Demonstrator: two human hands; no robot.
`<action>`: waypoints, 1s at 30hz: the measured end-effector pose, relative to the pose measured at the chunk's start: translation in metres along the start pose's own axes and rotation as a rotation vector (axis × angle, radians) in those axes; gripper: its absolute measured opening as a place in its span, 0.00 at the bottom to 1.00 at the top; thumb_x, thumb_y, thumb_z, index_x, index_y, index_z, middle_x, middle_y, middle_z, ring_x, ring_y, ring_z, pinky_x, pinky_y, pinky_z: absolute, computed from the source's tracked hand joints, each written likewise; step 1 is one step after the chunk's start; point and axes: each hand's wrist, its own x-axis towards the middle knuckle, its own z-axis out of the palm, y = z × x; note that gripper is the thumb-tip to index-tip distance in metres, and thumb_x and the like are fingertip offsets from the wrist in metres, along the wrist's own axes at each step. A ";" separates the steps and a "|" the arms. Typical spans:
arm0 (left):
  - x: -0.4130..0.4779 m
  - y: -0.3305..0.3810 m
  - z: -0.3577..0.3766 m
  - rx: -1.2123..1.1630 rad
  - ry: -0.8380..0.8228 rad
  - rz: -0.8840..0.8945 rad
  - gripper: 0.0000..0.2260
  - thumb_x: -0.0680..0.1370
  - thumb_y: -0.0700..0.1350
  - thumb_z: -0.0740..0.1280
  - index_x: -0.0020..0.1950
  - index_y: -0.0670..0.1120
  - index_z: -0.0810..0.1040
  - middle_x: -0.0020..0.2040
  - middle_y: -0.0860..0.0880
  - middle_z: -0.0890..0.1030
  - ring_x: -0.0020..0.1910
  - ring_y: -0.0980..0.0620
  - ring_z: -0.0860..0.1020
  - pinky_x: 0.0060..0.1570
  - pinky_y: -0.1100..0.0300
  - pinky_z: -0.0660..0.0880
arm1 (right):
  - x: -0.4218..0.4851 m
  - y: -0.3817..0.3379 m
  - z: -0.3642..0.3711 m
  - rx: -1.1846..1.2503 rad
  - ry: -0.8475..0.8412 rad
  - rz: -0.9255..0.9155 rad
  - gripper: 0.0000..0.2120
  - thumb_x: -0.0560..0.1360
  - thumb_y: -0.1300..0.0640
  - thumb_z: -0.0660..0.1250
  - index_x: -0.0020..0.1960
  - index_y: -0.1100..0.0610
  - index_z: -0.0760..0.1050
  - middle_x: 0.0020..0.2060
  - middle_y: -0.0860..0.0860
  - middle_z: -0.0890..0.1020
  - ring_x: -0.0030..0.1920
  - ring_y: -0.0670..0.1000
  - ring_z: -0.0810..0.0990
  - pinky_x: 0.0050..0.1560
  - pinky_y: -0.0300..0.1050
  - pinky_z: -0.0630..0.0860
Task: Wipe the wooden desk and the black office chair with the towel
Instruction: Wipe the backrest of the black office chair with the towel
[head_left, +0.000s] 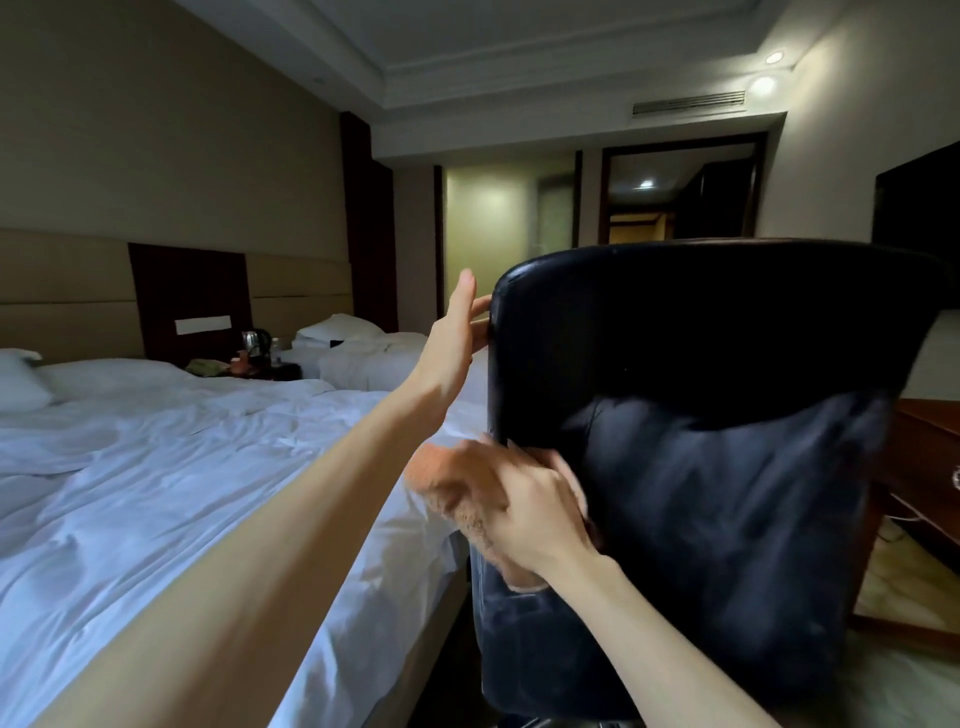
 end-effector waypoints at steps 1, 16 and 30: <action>-0.001 0.000 0.000 0.009 -0.005 0.009 0.30 0.85 0.63 0.47 0.77 0.46 0.71 0.71 0.46 0.77 0.68 0.52 0.75 0.67 0.59 0.63 | 0.000 -0.001 -0.007 0.071 0.012 0.141 0.20 0.77 0.47 0.62 0.68 0.43 0.77 0.57 0.48 0.86 0.56 0.53 0.84 0.60 0.50 0.75; -0.052 -0.045 -0.031 0.424 0.130 0.209 0.39 0.64 0.76 0.68 0.66 0.52 0.75 0.63 0.55 0.73 0.66 0.58 0.70 0.64 0.59 0.69 | 0.056 -0.014 -0.088 0.373 0.262 0.316 0.08 0.78 0.54 0.70 0.57 0.50 0.77 0.48 0.43 0.83 0.51 0.42 0.81 0.54 0.44 0.77; -0.062 -0.019 -0.076 -0.109 0.261 -0.131 0.07 0.76 0.44 0.73 0.51 0.42 0.84 0.46 0.45 0.87 0.46 0.47 0.85 0.46 0.55 0.81 | 0.097 -0.011 -0.117 -0.311 0.242 -0.037 0.23 0.75 0.36 0.65 0.63 0.48 0.77 0.65 0.45 0.78 0.68 0.50 0.71 0.65 0.47 0.61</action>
